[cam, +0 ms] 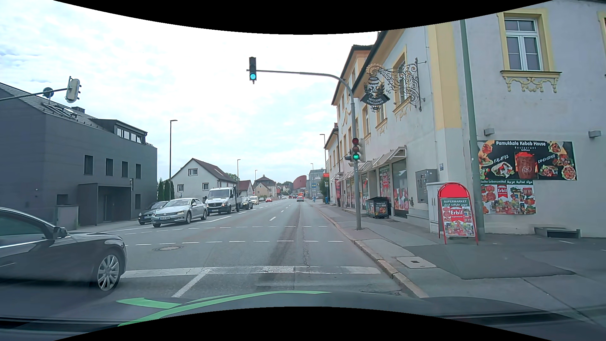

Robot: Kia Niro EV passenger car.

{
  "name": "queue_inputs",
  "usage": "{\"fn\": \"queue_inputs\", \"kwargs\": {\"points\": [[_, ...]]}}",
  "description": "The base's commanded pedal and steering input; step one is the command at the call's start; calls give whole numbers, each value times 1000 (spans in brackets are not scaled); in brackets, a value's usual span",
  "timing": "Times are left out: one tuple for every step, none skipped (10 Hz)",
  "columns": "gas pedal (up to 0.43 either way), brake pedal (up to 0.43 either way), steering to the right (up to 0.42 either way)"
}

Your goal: Follow the waypoints while adhering to traffic rules and regulations

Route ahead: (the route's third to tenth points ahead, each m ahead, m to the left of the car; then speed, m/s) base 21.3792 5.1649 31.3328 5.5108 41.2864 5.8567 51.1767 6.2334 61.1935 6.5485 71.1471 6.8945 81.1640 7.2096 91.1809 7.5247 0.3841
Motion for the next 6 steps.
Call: {"fn": "queue_inputs", "kwargs": {"points": [[110, 0, -4], [110, 0, -4], [118, 0, -4], [118, 0, -4], [118, 0, -5], [118, 0, -5]]}}
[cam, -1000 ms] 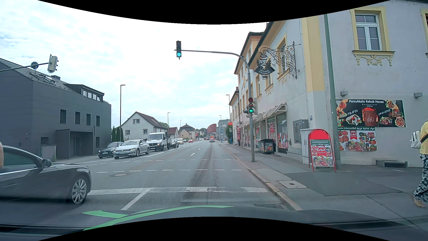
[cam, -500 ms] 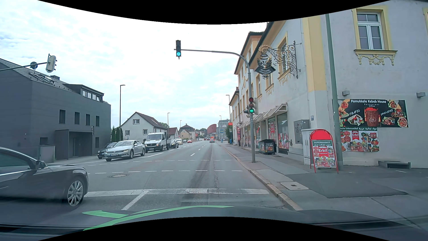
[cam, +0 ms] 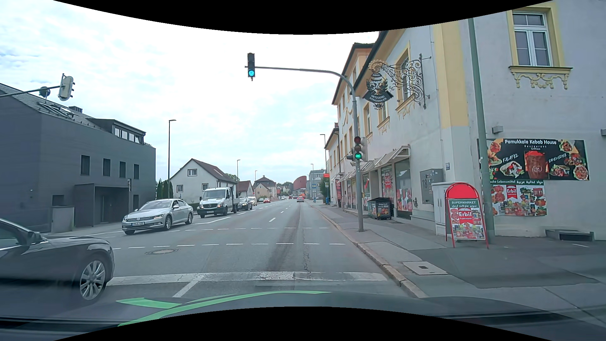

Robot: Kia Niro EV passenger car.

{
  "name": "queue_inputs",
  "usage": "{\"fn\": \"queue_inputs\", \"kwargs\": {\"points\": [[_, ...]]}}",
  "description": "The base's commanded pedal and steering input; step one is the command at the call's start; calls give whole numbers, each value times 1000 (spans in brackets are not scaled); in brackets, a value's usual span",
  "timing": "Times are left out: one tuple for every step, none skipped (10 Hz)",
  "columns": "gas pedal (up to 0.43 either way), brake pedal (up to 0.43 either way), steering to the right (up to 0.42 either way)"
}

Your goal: Follow the waypoints while adhering to traffic rules and regulations

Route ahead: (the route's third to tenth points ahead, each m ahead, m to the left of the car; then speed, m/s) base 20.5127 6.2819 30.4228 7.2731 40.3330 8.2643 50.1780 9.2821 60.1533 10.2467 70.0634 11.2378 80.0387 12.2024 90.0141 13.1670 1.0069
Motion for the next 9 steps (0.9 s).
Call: {"fn": "queue_inputs", "kwargs": {"points": [[130, 0, -6], [130, 0, -6], [138, 0, -7], [138, 0, -7], [138, 0, -7], [150, 0, -7], [150, 0, -8], [150, 0, -9], [150, 0, -10]]}}
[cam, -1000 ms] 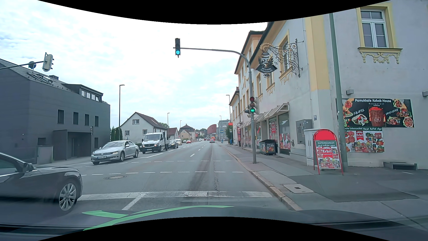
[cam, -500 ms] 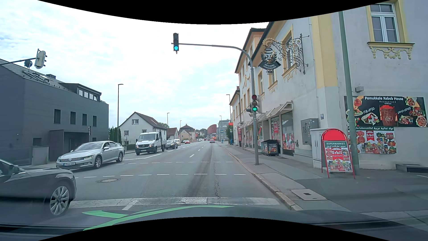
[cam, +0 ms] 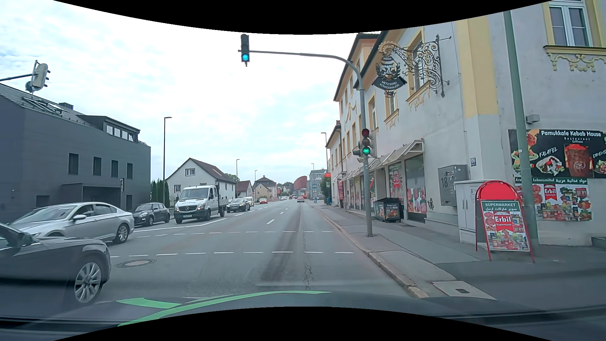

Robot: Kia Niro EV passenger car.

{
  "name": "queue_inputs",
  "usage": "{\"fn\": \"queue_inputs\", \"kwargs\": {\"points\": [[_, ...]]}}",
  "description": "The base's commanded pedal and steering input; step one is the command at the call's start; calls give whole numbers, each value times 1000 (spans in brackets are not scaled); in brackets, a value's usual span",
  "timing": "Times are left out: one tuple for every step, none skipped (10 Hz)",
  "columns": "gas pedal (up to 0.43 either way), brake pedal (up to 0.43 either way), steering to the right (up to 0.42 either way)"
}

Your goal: Follow the waypoints while adhering to traffic rules and regulations

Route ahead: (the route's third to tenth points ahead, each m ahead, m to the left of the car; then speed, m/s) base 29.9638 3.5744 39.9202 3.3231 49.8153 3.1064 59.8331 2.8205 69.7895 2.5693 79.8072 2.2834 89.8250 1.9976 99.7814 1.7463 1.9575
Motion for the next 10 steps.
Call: {"fn": "queue_inputs", "kwargs": {"points": [[150, 0, -12], [150, 0, -13], [157, 0, -12], [157, 0, -13], [157, 0, -12], [157, 0, -13], [157, 0, -13], [157, 0, -12], [157, 0, -11], [169, 0, -8]]}}
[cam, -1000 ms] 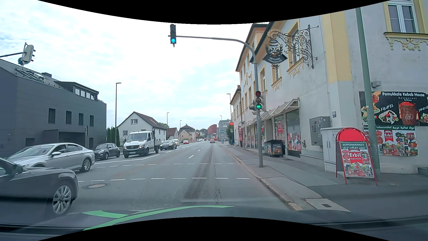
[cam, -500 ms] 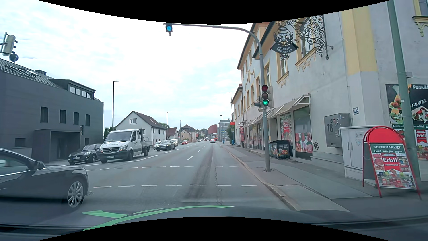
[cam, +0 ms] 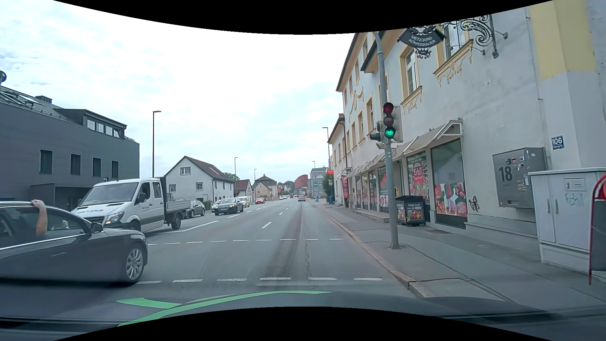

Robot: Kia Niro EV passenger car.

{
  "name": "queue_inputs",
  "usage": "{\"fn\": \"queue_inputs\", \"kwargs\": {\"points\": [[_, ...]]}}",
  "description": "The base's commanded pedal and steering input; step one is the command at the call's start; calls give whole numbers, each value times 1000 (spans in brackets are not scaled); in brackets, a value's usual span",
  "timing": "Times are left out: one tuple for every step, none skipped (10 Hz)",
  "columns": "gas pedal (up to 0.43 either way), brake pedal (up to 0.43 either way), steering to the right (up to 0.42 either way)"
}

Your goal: Follow the waypoints while adhering to traffic rules and regulations

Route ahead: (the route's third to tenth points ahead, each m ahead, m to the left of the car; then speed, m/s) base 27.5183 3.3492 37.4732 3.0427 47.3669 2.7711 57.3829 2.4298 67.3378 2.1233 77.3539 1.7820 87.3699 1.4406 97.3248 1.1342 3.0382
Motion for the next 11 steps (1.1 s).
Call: {"fn": "queue_inputs", "kwargs": {"points": [[169, 0, -3], [169, 0, -2], [169, 0, -5], [169, 0, -6], [169, 0, -6], [169, 0, -6], [169, 0, -6], [169, 0, -6], [169, 0, -6], [169, 0, -5], [177, 0, -6]]}}
